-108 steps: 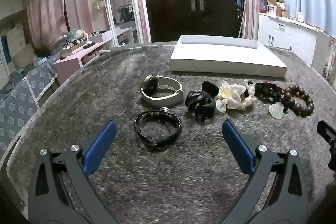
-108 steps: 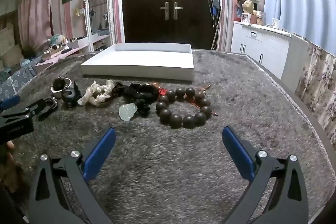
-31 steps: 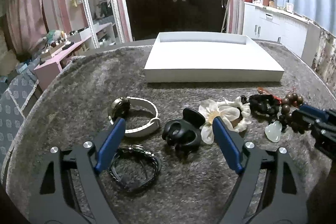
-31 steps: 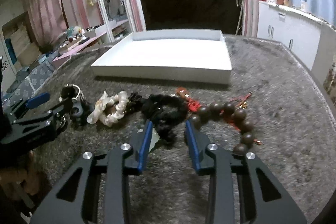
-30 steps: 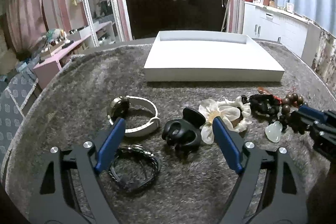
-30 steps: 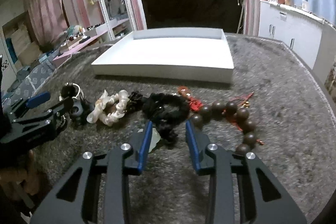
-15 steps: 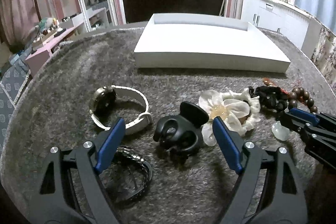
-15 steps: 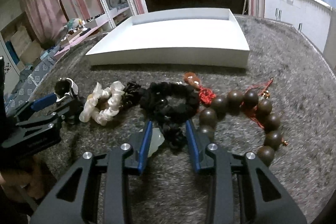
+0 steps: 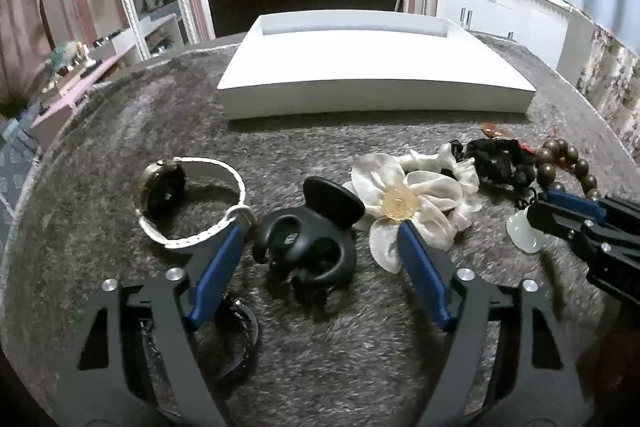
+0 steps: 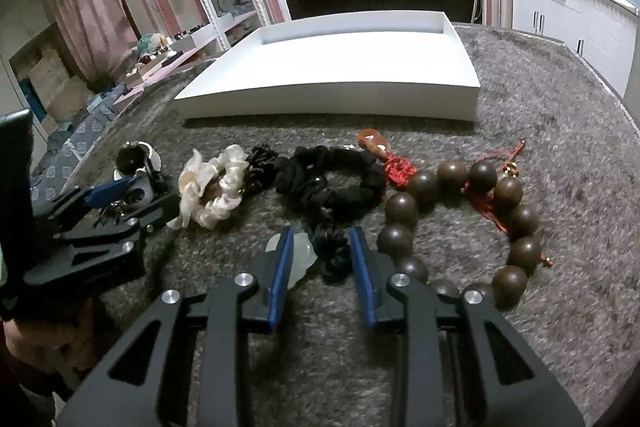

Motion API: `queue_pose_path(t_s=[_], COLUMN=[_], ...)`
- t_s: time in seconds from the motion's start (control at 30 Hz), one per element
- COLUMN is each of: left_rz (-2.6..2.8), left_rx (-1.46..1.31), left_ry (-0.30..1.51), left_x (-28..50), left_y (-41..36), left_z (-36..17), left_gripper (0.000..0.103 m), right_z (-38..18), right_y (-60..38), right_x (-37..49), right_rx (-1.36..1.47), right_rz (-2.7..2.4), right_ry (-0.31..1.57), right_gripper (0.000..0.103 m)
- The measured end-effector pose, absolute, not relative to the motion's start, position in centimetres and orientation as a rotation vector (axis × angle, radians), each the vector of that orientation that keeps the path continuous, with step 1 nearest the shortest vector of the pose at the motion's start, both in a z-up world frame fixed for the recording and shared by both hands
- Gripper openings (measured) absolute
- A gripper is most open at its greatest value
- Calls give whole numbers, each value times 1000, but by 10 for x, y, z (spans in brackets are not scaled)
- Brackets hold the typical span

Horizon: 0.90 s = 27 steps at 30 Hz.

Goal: Organize jewelry
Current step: 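Close left tool on black claw clip while right tool closes on jade pendant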

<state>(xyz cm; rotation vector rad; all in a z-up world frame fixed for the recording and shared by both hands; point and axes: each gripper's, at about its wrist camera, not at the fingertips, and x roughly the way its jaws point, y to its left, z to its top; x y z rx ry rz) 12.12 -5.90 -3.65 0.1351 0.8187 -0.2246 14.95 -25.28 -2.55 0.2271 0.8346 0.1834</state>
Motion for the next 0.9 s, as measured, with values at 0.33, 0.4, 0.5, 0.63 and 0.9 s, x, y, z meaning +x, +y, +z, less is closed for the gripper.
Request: queue_pose_path(t_s=[0.33,0.4,0.5,0.63,0.9], left_rz=[-201,-206,-207,-211,-203], left_rx=[112,120,111,85,103], left_ry=[818,816,810,820,828], left_x=[122,121,119,119,121], left_y=[-58,-58,-55,-47,-52], left_z=[-38,-38,-37,-38,-41], left_gripper=[54,54,54,46,46], right_z=[-25,-25,-27,-27,-29], right_y=[-256,-256,-256,-256,-256], right_x=[146,146,145,145,147], right_rx=[241,241,240,238,236], right_rz=[199,199,200,198,198], right_ry=[818,817,816,817,828], right_gripper=[25,25,25,25,26])
